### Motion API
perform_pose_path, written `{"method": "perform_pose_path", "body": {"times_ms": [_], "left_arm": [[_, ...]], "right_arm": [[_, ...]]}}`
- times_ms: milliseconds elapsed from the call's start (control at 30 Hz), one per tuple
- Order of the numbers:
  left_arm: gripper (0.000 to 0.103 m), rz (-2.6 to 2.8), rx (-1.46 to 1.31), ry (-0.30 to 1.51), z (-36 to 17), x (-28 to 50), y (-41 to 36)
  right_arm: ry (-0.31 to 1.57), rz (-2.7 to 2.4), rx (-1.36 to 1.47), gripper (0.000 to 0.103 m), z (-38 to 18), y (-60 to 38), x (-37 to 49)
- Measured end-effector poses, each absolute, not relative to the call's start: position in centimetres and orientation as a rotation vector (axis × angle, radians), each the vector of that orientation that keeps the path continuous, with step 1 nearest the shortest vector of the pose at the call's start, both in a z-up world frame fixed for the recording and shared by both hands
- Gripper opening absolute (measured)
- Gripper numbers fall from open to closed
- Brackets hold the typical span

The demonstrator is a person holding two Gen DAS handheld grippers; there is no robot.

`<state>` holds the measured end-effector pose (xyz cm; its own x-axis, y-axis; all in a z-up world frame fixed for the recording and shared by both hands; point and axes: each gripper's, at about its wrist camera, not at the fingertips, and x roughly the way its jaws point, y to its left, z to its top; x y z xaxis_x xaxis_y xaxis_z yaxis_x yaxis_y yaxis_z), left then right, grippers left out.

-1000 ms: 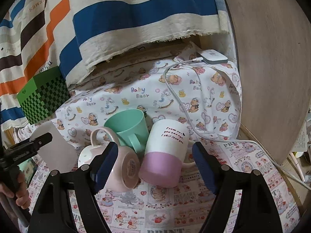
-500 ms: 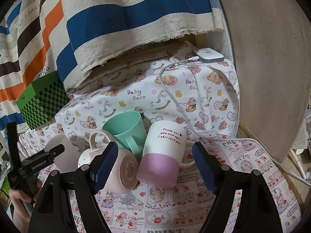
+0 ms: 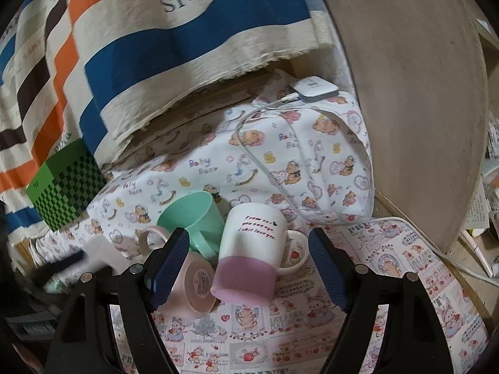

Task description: Flip cup upside down

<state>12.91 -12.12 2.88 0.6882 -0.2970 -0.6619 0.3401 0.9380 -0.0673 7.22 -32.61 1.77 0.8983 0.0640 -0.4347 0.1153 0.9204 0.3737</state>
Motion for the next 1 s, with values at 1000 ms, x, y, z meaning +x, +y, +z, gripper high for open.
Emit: {"method": "perform_pose_path", "body": {"times_ms": [1000], "left_arm": [[0.092,-0.242,-0.017,0.762,0.2,6.5,-10.1]], "right_arm": [[0.508,0.035,0.419,0.081,1.6,-31.8,7.7]]}}
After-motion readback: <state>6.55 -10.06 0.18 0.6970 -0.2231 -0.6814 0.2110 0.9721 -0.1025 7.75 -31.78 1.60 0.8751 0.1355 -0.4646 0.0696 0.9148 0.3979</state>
